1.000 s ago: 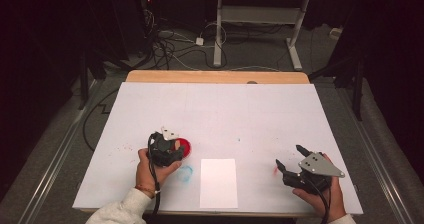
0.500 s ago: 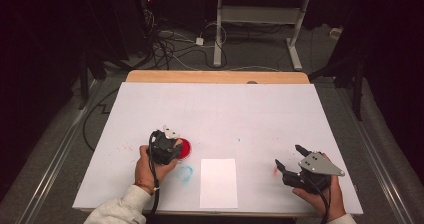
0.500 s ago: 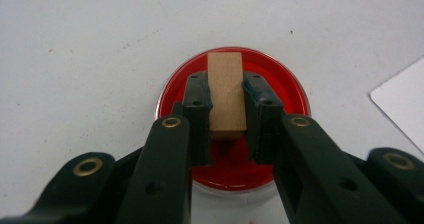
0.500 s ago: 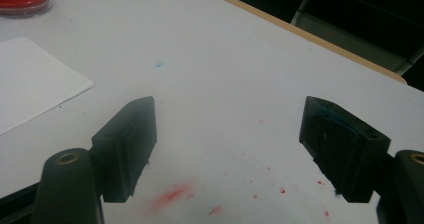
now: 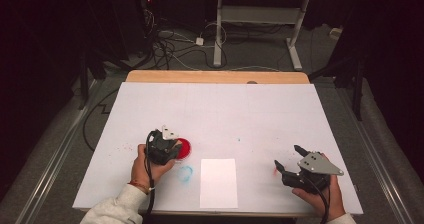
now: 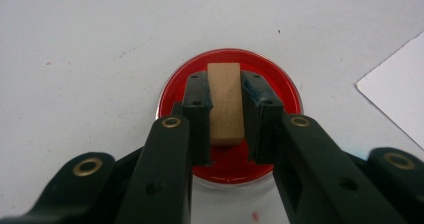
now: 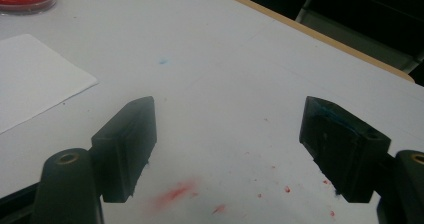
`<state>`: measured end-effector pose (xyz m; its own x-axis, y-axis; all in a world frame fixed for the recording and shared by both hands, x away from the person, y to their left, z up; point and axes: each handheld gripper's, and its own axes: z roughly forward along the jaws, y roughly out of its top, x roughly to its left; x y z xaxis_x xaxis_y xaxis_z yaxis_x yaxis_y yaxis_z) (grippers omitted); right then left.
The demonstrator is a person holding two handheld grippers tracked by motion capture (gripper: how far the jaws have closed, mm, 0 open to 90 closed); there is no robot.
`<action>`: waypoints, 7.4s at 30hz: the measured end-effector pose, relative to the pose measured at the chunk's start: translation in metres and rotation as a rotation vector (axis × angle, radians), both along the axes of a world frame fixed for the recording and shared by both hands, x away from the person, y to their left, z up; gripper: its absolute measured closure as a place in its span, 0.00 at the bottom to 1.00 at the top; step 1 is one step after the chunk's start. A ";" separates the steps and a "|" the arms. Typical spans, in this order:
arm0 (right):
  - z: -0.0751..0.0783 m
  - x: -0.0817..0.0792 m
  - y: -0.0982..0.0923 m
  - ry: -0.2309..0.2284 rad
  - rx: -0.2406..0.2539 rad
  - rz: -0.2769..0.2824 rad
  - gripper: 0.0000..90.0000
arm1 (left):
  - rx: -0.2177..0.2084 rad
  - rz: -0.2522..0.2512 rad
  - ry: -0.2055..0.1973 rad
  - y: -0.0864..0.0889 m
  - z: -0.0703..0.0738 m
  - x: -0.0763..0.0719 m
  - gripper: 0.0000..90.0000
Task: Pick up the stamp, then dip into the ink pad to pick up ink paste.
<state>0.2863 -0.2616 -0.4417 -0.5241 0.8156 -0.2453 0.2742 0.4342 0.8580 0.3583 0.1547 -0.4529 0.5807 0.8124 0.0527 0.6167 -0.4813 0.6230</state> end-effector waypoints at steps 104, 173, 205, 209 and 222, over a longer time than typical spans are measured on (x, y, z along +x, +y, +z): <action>-0.003 -0.001 0.002 0.040 -0.064 -0.015 0.27 | 0.120 -0.229 0.153 0.001 0.012 0.021 0.82; 0.001 -0.005 0.002 0.017 -0.026 0.018 0.19 | 0.029 -0.265 0.032 0.011 0.041 0.009 0.82; 0.001 0.000 0.005 0.002 -0.036 0.002 0.19 | 0.089 -0.270 0.185 0.004 0.009 0.026 0.82; 0.000 0.000 0.008 0.000 -0.046 0.013 0.19 | 0.094 -0.270 0.186 0.004 0.009 0.026 0.82; -0.001 0.000 0.008 0.007 -0.050 0.014 0.19 | 0.125 -0.273 0.206 -0.001 0.012 0.030 0.82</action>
